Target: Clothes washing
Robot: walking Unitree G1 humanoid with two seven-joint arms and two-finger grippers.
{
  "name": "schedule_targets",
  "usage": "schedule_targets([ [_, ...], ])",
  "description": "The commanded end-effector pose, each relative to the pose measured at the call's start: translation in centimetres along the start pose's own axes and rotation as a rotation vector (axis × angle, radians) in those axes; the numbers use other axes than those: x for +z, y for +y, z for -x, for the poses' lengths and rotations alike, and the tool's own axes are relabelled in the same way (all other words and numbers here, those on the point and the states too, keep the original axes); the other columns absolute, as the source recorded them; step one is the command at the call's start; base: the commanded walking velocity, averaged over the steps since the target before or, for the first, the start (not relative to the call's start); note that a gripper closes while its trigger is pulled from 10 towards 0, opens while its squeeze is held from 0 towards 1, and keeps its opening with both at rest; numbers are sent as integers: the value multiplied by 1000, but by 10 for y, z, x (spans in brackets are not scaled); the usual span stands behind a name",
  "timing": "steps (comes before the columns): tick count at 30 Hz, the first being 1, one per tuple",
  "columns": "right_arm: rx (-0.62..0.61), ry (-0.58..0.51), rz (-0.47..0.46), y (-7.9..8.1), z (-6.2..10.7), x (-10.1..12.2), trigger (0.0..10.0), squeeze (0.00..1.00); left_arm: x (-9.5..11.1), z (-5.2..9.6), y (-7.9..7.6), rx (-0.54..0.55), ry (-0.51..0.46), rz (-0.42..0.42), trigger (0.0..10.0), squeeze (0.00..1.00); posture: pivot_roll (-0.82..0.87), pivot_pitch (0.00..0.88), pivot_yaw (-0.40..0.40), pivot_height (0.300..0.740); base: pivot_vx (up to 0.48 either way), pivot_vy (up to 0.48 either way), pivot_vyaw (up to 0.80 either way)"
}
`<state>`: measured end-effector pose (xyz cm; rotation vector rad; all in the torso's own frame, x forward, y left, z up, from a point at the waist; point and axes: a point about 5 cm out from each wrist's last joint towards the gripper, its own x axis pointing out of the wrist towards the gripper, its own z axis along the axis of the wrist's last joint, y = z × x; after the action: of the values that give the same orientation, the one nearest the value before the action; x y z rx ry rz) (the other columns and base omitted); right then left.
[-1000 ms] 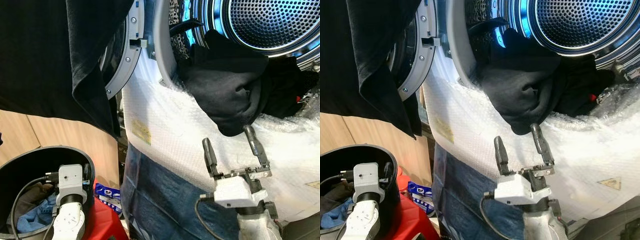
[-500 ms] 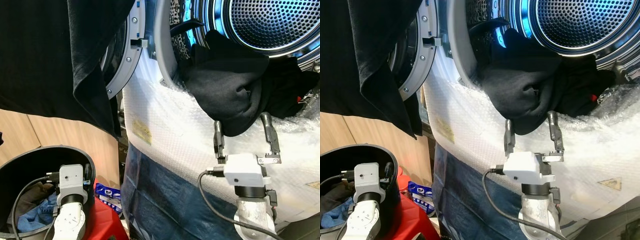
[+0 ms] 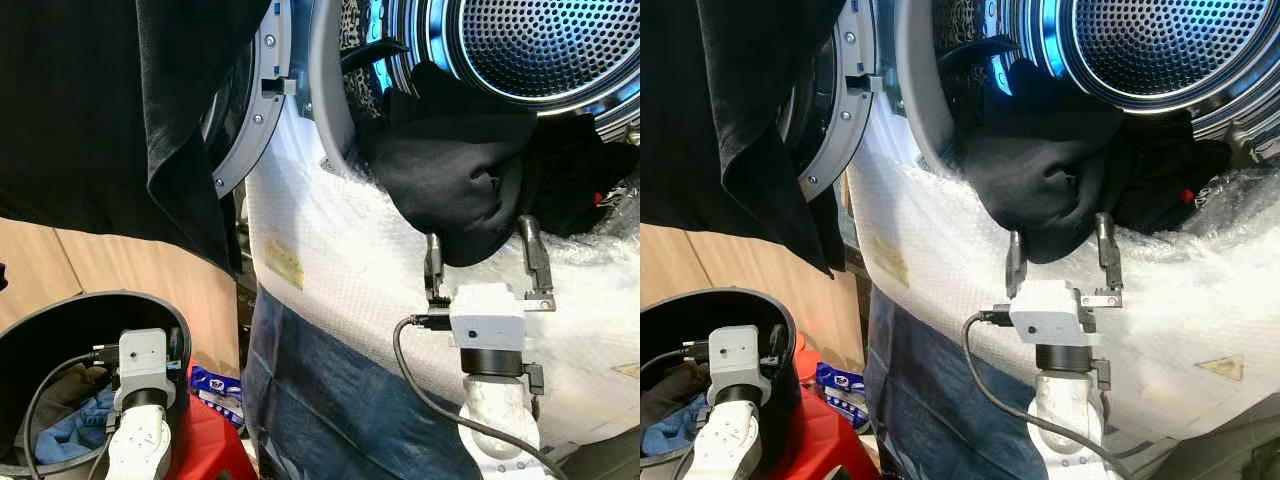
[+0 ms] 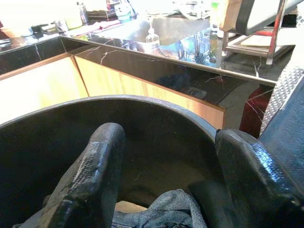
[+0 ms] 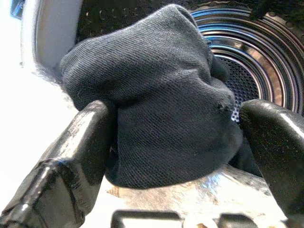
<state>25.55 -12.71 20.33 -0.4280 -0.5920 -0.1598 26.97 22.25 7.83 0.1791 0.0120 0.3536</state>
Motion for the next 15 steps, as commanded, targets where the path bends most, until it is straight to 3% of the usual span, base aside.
schedule_targets([
  [1,8,12,-11,2,-2,-1,3451,0,1,0,-2,-3,-6,-8,10000,0,-29,0,-91,740,0,0,0],
  [2,7,12,-11,2,-2,-1,3451,0,1,0,-2,-3,-6,-8,10000,0,-25,0,-91,740,0,0,0],
  [3,8,14,-12,2,-2,-1,0,0,1,0,-2,-3,-5,-8,10000,0,-25,0,-90,740,0,0,0],
  [15,35,14,-4,7,-5,-2,0,0,1,0,-1,-2,-5,-9,10000,0,-22,0,-92,740,0,0,0],
])
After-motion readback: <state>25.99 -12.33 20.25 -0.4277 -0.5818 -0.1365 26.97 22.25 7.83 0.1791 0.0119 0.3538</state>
